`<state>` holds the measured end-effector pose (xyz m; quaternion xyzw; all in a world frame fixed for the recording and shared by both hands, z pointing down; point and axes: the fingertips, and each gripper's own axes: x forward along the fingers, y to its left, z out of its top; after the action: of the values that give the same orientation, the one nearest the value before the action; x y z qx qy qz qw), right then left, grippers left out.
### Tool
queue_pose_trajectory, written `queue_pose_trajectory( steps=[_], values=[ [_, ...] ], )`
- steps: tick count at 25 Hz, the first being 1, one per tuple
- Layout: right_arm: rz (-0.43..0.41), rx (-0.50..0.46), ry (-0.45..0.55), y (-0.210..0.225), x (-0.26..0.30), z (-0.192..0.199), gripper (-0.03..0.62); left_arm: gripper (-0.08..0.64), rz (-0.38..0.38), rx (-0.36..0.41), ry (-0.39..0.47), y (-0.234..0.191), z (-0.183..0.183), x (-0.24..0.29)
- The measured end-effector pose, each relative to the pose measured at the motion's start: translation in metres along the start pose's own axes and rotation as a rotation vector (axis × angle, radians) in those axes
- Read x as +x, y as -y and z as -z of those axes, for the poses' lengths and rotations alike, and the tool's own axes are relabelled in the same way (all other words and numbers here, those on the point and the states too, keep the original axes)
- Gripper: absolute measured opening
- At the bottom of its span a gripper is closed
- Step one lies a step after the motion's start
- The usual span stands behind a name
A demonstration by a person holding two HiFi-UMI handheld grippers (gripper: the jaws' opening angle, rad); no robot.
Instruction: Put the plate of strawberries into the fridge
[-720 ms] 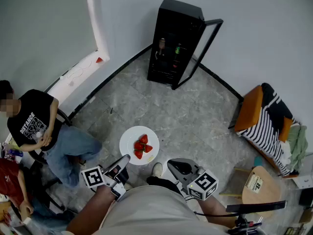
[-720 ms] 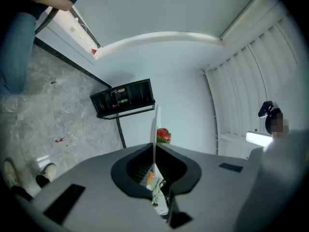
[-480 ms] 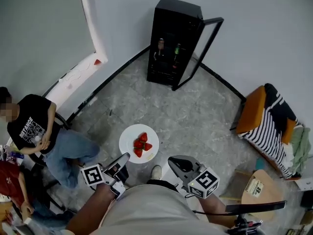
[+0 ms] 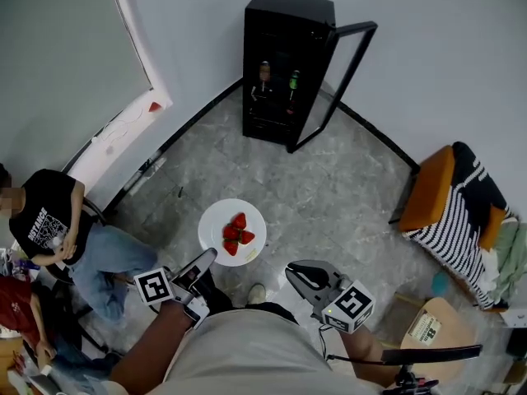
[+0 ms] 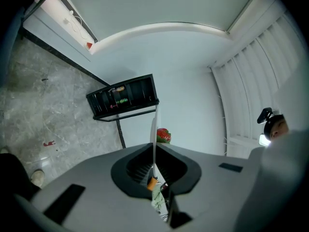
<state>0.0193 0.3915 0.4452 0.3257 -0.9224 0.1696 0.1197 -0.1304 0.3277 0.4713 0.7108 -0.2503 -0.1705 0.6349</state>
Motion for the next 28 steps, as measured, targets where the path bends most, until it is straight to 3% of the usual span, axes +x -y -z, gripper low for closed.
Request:
queue_pose_trajectory(
  steps=[3,6,13,20,28],
  values=[
    [0.027,-0.019,0.014,0.024,0.003,-0.007,0.033,0.026,-0.012,-0.002,-0.011,-0.004,-0.015,0.027],
    [0.067,0.009,0.016,0.05,0.016,-0.011,0.129,0.026,-0.013,-0.021,-0.02,-0.01,-0.037,0.056],
    [0.192,0.044,-0.021,0.129,0.048,-0.042,0.129,0.026,0.022,-0.004,-0.139,-0.028,-0.11,0.153],
    [0.312,0.048,0.002,0.209,0.094,-0.113,0.129,0.026,0.049,0.118,-0.24,-0.032,-0.208,0.244],
    [0.359,0.03,-0.011,0.271,0.129,-0.148,0.129,0.026,0.036,0.062,-0.233,-0.056,-0.278,0.311]
  ],
)
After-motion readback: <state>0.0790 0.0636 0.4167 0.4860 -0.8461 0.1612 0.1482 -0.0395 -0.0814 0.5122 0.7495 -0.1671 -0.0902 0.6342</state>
